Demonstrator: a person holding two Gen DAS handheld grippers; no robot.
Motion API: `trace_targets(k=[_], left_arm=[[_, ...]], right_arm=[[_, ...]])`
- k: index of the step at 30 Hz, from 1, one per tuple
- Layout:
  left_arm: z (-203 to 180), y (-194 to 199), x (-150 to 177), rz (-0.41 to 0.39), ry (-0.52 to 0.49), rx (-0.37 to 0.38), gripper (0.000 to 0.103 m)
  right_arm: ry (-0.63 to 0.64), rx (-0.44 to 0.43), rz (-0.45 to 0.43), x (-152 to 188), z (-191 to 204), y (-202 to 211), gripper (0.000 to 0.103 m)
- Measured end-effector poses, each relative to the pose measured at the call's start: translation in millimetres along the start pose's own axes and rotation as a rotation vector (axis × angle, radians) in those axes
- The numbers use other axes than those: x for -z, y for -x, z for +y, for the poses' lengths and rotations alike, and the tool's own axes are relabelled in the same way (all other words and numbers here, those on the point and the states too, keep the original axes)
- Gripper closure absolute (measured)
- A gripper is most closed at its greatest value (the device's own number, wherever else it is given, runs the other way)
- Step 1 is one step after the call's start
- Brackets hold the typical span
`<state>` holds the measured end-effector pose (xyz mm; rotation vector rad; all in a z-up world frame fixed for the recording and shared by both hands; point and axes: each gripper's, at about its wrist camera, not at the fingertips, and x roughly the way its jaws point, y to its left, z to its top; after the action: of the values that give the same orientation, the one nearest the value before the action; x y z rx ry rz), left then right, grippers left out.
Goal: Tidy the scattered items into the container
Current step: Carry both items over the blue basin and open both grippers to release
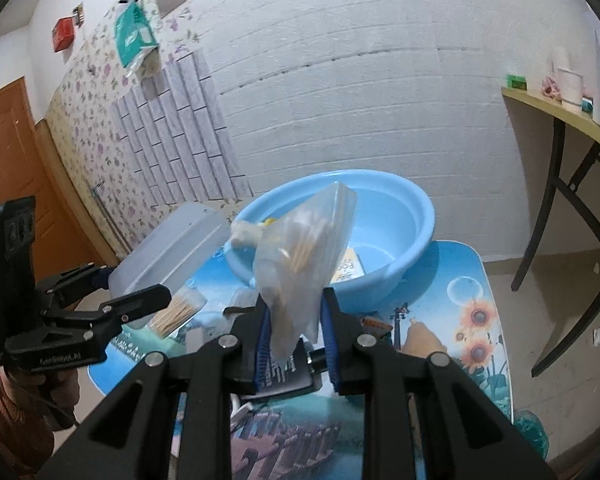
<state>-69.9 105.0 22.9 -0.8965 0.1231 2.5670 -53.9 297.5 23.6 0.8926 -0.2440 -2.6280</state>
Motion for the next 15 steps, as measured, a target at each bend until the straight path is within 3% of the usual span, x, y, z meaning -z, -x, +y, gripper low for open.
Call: trace_targets(k=[15], left_arm=[[-14,-69,-27,0.074,-0.042,0.041,0.042]], right_arm=[[-0.038,0.006,0.059,-25,-36,-47,0.080]])
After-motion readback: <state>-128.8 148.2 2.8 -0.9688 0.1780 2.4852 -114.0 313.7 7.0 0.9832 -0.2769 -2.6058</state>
